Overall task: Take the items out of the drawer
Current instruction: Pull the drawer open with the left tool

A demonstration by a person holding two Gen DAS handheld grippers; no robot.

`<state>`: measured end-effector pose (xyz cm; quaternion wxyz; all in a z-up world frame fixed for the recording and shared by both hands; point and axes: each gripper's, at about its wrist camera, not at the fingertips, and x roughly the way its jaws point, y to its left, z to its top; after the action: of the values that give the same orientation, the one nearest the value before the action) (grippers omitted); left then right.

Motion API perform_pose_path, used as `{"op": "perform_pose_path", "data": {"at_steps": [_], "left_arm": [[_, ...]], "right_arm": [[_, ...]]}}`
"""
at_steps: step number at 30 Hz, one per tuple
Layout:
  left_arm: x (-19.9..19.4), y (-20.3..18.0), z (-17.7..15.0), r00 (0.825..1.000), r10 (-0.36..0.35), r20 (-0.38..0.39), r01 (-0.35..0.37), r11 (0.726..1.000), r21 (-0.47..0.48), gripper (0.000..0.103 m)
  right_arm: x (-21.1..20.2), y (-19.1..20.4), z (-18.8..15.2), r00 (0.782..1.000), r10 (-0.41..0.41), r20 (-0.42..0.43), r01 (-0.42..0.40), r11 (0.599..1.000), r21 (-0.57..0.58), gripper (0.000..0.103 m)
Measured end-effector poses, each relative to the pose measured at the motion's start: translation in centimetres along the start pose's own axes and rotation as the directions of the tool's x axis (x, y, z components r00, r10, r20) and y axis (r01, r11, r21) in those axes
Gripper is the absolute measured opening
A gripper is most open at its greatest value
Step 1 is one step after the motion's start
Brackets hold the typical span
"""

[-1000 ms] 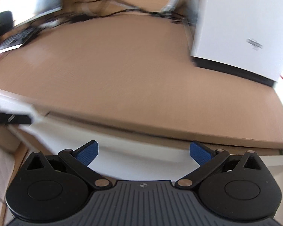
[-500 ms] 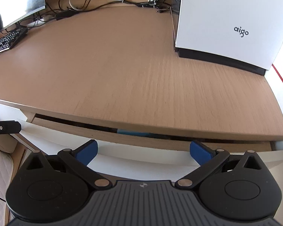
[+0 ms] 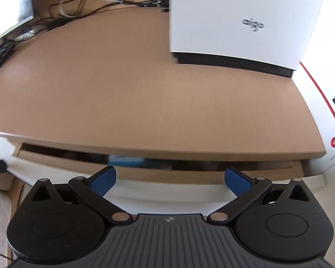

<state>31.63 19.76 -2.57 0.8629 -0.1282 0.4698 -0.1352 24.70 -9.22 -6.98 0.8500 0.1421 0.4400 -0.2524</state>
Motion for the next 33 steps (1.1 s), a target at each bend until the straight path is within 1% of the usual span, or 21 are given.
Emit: {"op": "perform_pose_path", "data": {"at_steps": [2,4,6,8,9,12,14,16,19,24,29,33], "left_arm": [[0.0,-0.1,0.1,1.0,0.005,-0.007,-0.005,1.0,-0.003,0.036],[0.0,-0.1,0.0,1.0,0.009,-0.012,-0.009,1.0,-0.003,0.035],[-0.1,-0.2,0.0,1.0,0.012,-0.02,-0.012,1.0,-0.007,0.035],[-0.3,0.0,-0.2,0.999,0.019,-0.036,-0.02,0.999,-0.031,0.03],[-0.5,0.0,-0.4,0.999,0.031,-0.036,-0.033,0.999,-0.042,0.027],[-1.9,-0.6,-0.7,0.994,0.113,0.01,-0.112,0.993,-0.041,0.027],[-2.6,-1.5,-0.4,0.99,0.138,0.034,-0.137,0.99,-0.032,0.028],[-2.7,-3.0,0.0,0.99,0.131,0.043,-0.131,0.991,-0.008,0.028],[-1.8,-6.0,0.7,0.995,0.095,0.041,-0.097,0.994,0.057,0.028],[1.2,-10.8,0.8,0.999,0.037,-0.03,-0.032,0.988,0.15,0.028],[4.2,-13.5,0.3,0.993,0.067,-0.1,-0.044,0.976,0.213,0.028],[5.3,-14.2,0.1,0.99,0.072,-0.121,-0.043,0.974,0.224,0.029]], "right_arm": [[0.5,-0.7,0.4,1.0,0.001,-0.017,0.0,1.0,0.03,0.103],[1.1,-1.0,0.6,0.999,-0.016,-0.038,0.018,0.999,0.034,0.103],[1.4,-1.3,0.8,0.998,-0.015,-0.056,0.018,0.999,0.041,0.103],[1.3,-1.2,0.7,0.998,-0.022,-0.062,0.025,0.999,0.043,0.103],[1.3,-1.2,0.7,0.998,-0.023,-0.063,0.026,0.999,0.044,0.103],[1.1,-1.1,0.5,0.997,-0.024,-0.067,0.028,0.998,0.048,0.103],[1.0,-1.1,0.3,0.997,-0.021,-0.072,0.024,0.998,0.05,0.103],[0.6,-1.2,0.0,0.997,-0.014,-0.076,0.018,0.998,0.053,0.103],[-0.2,-1.3,-0.7,0.997,-0.011,-0.078,0.016,0.998,0.06,0.103],[-1.2,-1.5,-1.4,0.996,-0.008,-0.084,0.014,0.997,0.071,0.103],[-1.8,-1.9,-1.8,0.996,0.005,-0.09,0.003,0.996,0.084,0.103],[-2.0,-2.0,-2.0,0.995,0.01,-0.097,-0.002,0.996,0.088,0.103]]}}
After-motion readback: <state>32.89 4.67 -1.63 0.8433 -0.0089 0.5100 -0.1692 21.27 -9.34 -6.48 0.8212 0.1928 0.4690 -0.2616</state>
